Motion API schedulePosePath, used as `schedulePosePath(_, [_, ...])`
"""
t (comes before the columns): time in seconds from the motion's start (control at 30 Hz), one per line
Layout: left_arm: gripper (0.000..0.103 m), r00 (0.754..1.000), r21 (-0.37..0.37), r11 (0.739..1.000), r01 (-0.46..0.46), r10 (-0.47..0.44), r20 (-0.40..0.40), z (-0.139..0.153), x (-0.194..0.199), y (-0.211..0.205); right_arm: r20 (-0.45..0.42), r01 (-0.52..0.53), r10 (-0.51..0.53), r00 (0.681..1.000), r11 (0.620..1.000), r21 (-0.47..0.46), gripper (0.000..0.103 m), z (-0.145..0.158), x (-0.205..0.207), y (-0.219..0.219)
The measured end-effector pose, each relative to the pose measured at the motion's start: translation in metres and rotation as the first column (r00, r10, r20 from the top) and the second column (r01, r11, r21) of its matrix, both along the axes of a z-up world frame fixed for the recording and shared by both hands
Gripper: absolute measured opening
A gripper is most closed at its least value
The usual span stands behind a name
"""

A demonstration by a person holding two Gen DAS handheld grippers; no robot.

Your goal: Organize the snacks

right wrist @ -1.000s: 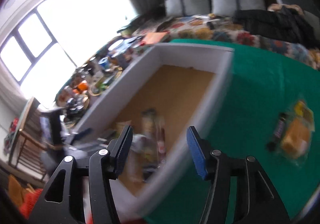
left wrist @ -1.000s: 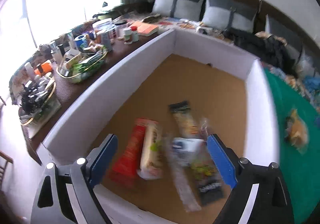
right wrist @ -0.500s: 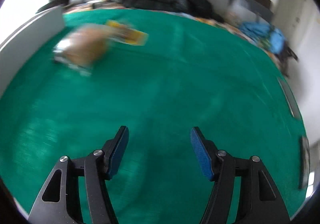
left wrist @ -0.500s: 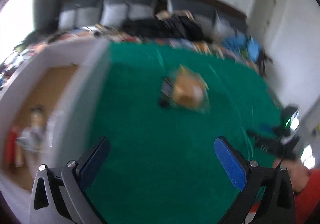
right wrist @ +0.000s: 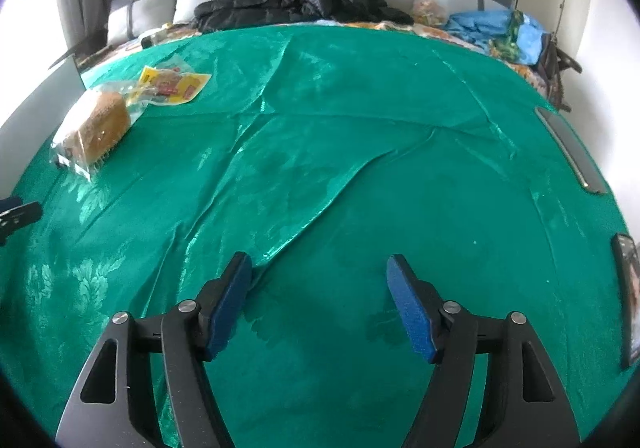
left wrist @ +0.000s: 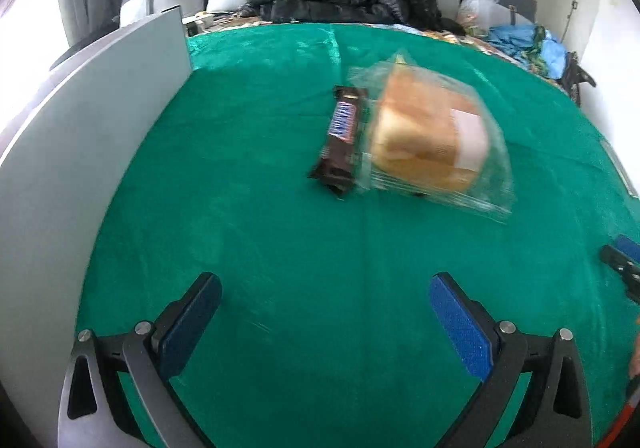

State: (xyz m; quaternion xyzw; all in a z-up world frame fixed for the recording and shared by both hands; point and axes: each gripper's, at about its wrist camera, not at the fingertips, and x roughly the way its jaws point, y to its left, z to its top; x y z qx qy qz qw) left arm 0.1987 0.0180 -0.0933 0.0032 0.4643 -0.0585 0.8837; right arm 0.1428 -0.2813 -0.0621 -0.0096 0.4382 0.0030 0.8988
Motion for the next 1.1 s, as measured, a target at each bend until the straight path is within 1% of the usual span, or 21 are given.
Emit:
schedulePosePath(0.07, [0.102, 1.000, -0.005, 1.000, -0.021, 0.021, -0.012, -0.0056, 0.0032, 0.0078, -0.003, 0.002, -0.002, 1.000, 1.000, 0.002, 0.077, -0.0003, 0.0019, -0.0026])
schedulePosePath(0.13, [0.102, 0.999, -0.001, 0.999, -0.032, 0.032, 0.004, -0.0072, 0.0021, 0.0104, -0.004, 0.002, -0.002, 1.000, 1.000, 0.006, 0.078, -0.0008, 0.0028, -0.0025])
schedulePosePath(0.27, [0.102, 0.999, 0.030, 0.999, -0.029, 0.028, 0.019, -0.0095, -0.0023, 0.0063, -0.008, 0.004, -0.003, 1.000, 1.000, 0.009, 0.081, -0.0016, 0.0033, -0.0030])
schedulePosePath(0.53, [0.103, 0.999, 0.031, 0.999, -0.026, 0.025, 0.020, -0.0081, -0.0007, 0.0056, -0.013, 0.005, -0.004, 1.000, 1.000, 0.003, 0.085, -0.0025, 0.0050, -0.0033])
schedulePosePath(1.1, [0.103, 1.000, 0.030, 0.999, -0.024, 0.024, 0.020, -0.0082, -0.0008, 0.0059, -0.014, 0.005, -0.005, 1.000, 1.000, 0.003, 0.087, -0.0028, 0.0049, -0.0037])
